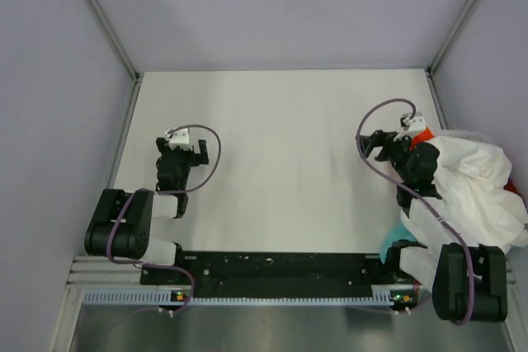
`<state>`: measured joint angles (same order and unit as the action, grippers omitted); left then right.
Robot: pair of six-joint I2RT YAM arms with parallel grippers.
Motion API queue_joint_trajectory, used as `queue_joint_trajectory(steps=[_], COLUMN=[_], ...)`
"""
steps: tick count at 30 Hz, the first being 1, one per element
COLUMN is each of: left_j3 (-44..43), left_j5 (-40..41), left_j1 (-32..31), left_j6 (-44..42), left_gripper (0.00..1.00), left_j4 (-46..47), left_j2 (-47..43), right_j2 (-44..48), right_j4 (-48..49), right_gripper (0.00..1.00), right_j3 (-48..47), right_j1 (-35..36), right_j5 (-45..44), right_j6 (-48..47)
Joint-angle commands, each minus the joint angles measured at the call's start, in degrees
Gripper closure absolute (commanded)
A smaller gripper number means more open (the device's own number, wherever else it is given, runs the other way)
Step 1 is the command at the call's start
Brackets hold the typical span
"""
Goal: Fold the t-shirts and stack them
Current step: Grab crumpled tshirt from bin with the right arm
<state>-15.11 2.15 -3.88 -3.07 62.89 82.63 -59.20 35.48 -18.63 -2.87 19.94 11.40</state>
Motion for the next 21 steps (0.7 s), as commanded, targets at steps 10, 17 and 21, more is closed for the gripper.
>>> queue_joint_trajectory(steps=[10, 17, 21], left_j3=[-5.94, -36.10, -39.99], left_j5=[1.53, -1.26, -12.77], left_j1=[0.19, 0.19, 0.10], left_j6=[1.14, -0.45, 2.01], left_gripper=[0.01, 0.01, 0.02], left_j4=[-8.86, -54.51, -57.53], left_j2=[-3.51, -4.23, -3.44], right_j2=[-1.44, -4.61, -4.78], right_j4=[-55.50, -64.40, -64.05], right_gripper=[0.01, 0.02, 0.17], right_j3=[-41.11, -45.97, -42.89], right_j1=[-1.16, -11.51, -21.28], right_j5=[-19.47, -29.53, -39.09], right_j6=[5.37, 12.75, 18.21])
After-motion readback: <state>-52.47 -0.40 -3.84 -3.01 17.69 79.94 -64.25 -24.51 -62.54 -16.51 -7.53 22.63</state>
